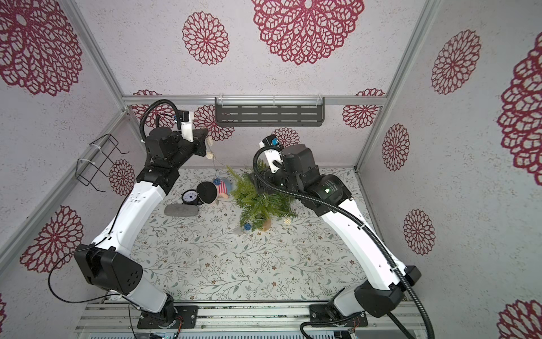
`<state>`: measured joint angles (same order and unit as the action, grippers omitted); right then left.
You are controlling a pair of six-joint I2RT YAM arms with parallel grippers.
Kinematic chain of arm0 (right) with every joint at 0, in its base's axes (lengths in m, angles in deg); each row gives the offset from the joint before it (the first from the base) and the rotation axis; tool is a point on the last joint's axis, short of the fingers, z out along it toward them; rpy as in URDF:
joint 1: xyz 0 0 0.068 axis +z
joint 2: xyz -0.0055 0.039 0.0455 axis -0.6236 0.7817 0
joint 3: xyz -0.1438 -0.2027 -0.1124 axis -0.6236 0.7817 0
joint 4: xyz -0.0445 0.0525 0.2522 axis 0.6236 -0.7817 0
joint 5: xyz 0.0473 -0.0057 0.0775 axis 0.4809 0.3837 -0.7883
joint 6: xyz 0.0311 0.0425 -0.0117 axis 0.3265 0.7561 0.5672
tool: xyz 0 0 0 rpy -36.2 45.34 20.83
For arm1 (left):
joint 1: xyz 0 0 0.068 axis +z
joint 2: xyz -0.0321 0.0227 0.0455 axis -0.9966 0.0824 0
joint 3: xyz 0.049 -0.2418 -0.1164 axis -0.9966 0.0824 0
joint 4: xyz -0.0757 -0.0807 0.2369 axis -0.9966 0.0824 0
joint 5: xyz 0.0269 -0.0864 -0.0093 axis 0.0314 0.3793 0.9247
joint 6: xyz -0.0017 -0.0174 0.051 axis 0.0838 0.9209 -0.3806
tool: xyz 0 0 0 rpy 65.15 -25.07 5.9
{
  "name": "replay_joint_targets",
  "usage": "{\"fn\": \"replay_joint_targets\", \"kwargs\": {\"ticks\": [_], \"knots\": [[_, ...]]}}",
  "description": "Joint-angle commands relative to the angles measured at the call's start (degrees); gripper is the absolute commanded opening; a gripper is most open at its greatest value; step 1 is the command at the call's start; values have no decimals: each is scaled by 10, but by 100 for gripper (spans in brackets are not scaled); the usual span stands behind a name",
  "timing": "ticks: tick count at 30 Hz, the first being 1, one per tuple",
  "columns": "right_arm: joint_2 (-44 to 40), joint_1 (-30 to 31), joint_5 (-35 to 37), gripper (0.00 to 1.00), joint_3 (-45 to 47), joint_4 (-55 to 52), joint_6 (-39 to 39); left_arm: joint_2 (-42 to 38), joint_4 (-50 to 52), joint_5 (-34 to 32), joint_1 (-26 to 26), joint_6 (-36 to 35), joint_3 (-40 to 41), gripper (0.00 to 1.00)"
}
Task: Remove string lights from the small christmas tree
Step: Remove the light string from the Christmas tree.
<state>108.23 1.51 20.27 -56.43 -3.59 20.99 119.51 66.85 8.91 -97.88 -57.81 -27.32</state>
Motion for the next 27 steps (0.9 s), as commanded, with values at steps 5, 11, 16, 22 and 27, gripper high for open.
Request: {"fn": "replay_joint_targets", "kwargs": {"ticks": [5, 11, 16, 22, 27], "knots": [[-1, -11, -11, 86, 7, 9, -1, -11, 12, 10, 5, -19, -5, 0], [8, -26, -28, 85, 6, 12, 3, 1, 27, 23, 9, -16, -19, 0], [19, -49, -49, 85, -21, 20, 1, 17, -7, 25, 9, -13, -22, 0], [53, -96, -81, 85, -62, 39, -3, 47, -59, 26, 10, -5, -41, 0], [73, -137, -116, 85, -77, 65, 2, 73, -99, 30, 10, -6, -66, 0]]}}
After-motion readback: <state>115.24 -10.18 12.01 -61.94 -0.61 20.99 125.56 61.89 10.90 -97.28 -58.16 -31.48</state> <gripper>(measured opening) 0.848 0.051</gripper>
